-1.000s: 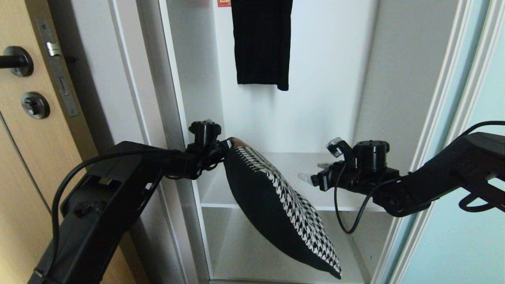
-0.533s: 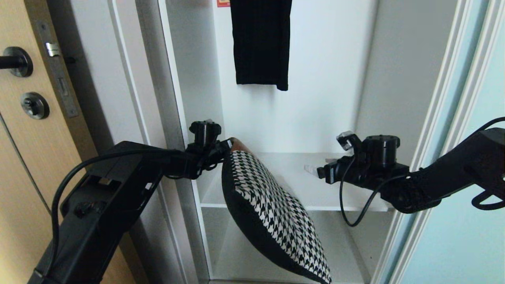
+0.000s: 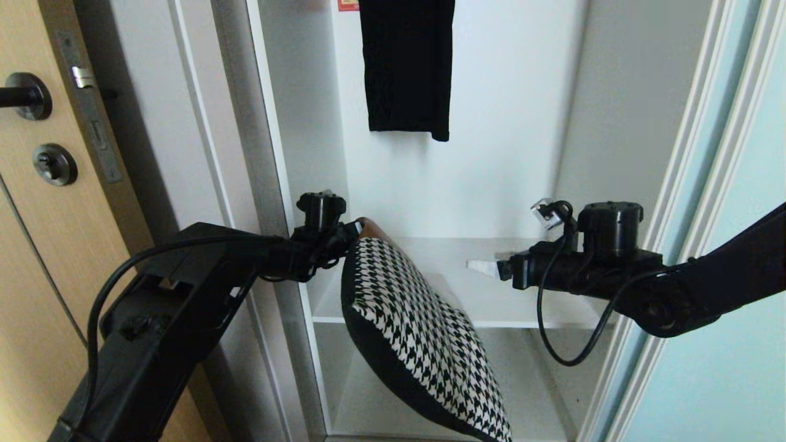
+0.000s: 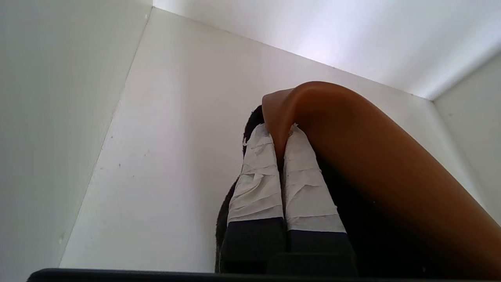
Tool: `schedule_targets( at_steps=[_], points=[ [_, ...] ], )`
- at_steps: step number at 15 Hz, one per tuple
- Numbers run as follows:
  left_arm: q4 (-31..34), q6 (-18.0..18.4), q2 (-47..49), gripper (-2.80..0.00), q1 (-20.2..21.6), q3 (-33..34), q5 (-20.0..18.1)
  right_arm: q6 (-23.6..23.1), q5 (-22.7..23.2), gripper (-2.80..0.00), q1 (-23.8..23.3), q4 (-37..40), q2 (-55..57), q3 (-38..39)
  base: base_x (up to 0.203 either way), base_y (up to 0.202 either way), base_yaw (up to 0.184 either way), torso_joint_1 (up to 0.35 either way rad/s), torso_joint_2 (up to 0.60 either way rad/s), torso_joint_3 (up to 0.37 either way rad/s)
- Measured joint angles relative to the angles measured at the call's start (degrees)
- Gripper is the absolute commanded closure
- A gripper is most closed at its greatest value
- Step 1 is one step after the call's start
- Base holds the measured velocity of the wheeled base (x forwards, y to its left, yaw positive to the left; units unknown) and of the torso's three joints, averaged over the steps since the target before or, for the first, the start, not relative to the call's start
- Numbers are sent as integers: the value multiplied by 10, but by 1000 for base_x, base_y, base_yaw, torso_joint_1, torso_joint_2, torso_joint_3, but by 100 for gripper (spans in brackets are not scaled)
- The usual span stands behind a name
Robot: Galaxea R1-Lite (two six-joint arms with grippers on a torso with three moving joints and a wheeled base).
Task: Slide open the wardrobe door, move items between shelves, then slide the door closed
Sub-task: Place the pillow on the higher shelf
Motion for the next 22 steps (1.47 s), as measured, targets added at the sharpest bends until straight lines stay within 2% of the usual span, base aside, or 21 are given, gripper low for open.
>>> schedule_targets(
  at_steps=[2,7,11,14,22],
  points=[
    [1,0,1,0,0,0,2,-1,14,-280,6,-2,-16,23,0,0,0,0,0,0],
    [24,-1,-17,0,1,0,7,-49,16,-280,12,-5,-45,59,0,0,0,0,0,0],
    [25,0,-36,0,7,0,30,-61,16,-280,25,-32,-54,83,0,0,0,0,0,0],
    [26,1,-53,0,12,-1,32,-63,16,-280,44,-69,-56,108,0,0,0,0,0,0],
    [17,2,-29,0,22,-2,27,-49,20,-280,49,-76,-1,108,0,0,0,0,0,0]
  ],
)
